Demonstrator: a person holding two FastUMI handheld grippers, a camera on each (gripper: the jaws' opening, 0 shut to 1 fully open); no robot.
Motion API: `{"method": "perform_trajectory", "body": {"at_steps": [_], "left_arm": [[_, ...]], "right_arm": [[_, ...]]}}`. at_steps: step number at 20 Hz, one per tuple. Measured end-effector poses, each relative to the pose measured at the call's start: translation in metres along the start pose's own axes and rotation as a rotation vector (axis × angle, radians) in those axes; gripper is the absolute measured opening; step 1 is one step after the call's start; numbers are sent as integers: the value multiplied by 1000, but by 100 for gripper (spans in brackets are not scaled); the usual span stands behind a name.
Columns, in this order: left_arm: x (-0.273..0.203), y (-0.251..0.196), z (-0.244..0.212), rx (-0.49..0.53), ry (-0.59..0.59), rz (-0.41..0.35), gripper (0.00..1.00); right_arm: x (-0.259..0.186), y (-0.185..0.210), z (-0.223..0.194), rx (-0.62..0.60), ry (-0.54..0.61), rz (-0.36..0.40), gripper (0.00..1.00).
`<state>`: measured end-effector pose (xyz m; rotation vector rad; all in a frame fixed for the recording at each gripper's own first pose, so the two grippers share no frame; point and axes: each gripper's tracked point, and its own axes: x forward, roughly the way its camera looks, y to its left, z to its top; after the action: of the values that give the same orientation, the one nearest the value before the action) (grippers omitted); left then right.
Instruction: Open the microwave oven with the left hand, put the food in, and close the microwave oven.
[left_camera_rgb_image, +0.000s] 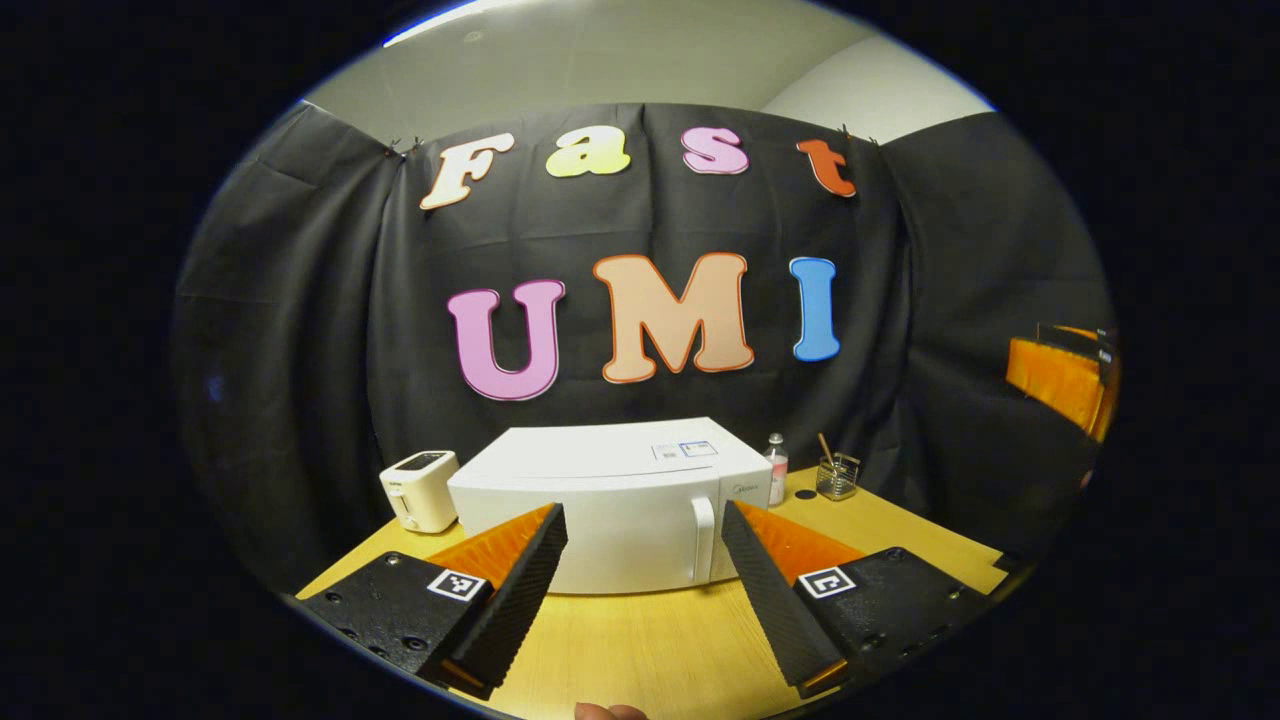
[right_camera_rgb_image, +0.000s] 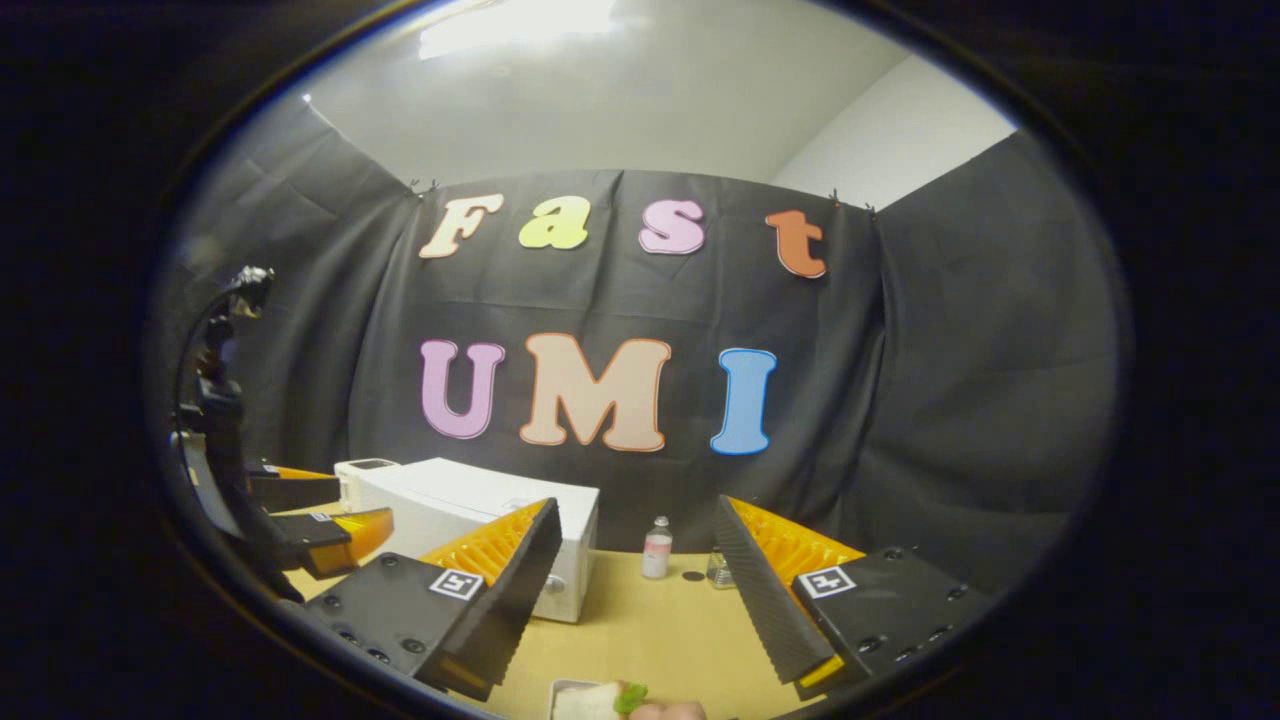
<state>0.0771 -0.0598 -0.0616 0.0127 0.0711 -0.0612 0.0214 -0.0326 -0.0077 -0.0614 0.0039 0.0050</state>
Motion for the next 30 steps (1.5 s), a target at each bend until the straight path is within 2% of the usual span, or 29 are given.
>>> {"method": "perform_trajectory", "body": {"at_steps": [8, 14, 20, 24, 25, 26, 27, 29, 30], "left_arm": [[89, -40, -61, -1, 26, -41, 96], [149, -63, -123, 23, 151, -84, 98], [181, -56, -175, 29, 268, -37, 98], [184, -56, -172, 12, 254, -26, 95], [185, -52, -167, 6, 242, -11, 89], [187, -53, -167, -14, 244, -13, 67], [188, -60, -167, -46, 248, -35, 53], [187, -60, -169, -37, 266, -30, 27], [187, -58, -169, -33, 271, -25, 23]], "right_arm": [[-2, -24, -6, -56, -4, -10, 96], [-17, -46, -7, -91, 9, -67, 96], [-34, -72, -10, -106, 26, -131, 96], [-40, -83, -15, -106, 47, -155, 96], [-40, -83, -16, -104, 50, -154, 97], [-40, -82, -17, -104, 52, -152, 97], [-39, -83, -17, -107, 51, -150, 96], [-38, -82, -16, -115, 52, -144, 96], [-38, -82, -18, -118, 55, -142, 96]]}}
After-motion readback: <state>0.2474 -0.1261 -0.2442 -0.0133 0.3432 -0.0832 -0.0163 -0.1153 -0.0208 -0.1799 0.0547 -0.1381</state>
